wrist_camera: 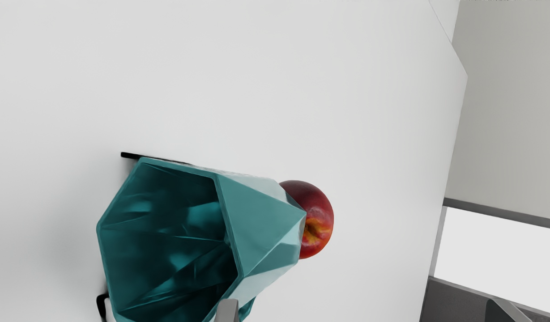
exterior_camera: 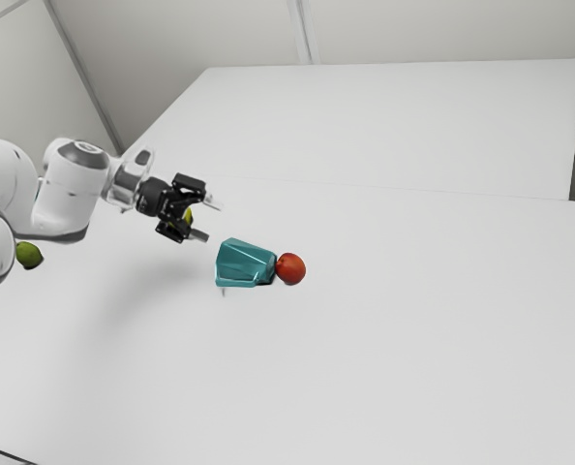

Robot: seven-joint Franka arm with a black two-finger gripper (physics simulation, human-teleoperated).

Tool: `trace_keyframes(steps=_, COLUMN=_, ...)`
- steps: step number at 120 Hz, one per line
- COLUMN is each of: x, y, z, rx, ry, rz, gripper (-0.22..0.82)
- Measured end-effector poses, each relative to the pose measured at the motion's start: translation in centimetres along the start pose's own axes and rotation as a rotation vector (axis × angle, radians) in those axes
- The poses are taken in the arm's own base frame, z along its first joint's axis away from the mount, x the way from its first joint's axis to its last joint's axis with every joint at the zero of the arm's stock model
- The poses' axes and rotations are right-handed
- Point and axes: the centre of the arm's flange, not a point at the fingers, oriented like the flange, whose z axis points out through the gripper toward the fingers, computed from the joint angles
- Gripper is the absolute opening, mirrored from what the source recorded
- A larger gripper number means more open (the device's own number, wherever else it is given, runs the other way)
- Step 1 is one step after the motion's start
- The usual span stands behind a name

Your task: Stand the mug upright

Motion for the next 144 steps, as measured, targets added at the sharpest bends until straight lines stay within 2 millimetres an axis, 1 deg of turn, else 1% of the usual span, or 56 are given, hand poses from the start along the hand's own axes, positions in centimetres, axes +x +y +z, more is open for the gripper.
trace_keyframes(steps=8, x=0.2, y=-1.1, z=0.2, rx=-0.009, ry=0.009, rz=0.026, gripper=0.60)
trace_keyframes(steps=19, x=0.4, y=-3.0, z=1.4, rx=-0.033, ry=0.011, rz=0.039, gripper=0.60)
trace_keyframes(steps=30, x=0.5, y=-3.9, z=2.2, rx=-0.052, ry=0.017, rz=0.062, gripper=0.60)
trace_keyframes(steps=43, x=0.4, y=-4.1, z=2.5, rx=-0.063, ry=0.023, rz=0.100, gripper=0.60)
trace_keyframes(steps=57, x=-0.1, y=-4.7, z=3.4, rx=-0.080, ry=0.019, rz=0.120, gripper=0.60)
trace_keyframes(steps=82, x=-0.1, y=-5.4, z=4.3, rx=-0.101, ry=0.028, rz=0.155, gripper=0.60)
trace_keyframes(steps=88, x=-0.1, y=-5.3, z=4.6, rx=-0.105, ry=0.030, rz=0.166, gripper=0.57)
trace_keyframes(steps=107, x=0.0, y=-4.3, z=6.3, rx=-0.126, ry=0.031, rz=0.201, gripper=0.51)
trace_keyframes(steps=112, x=-0.2, y=-4.6, z=6.7, rx=-0.132, ry=0.031, rz=0.196, gripper=0.45)
trace_keyframes(steps=122, x=-0.6, y=-5.1, z=7.1, rx=-0.140, ry=0.037, rz=0.188, gripper=0.24)
trace_keyframes(steps=128, x=-0.6, y=-5.1, z=7.1, rx=-0.143, ry=0.042, rz=0.190, gripper=0.14)
trace_keyframes(steps=135, x=-0.6, y=-5.1, z=6.9, rx=-0.145, ry=0.048, rz=0.195, gripper=0.04)
trace_keyframes(steps=144, x=-0.6, y=-4.9, z=6.8, rx=-0.147, ry=0.054, rz=0.203, gripper=-0.04)
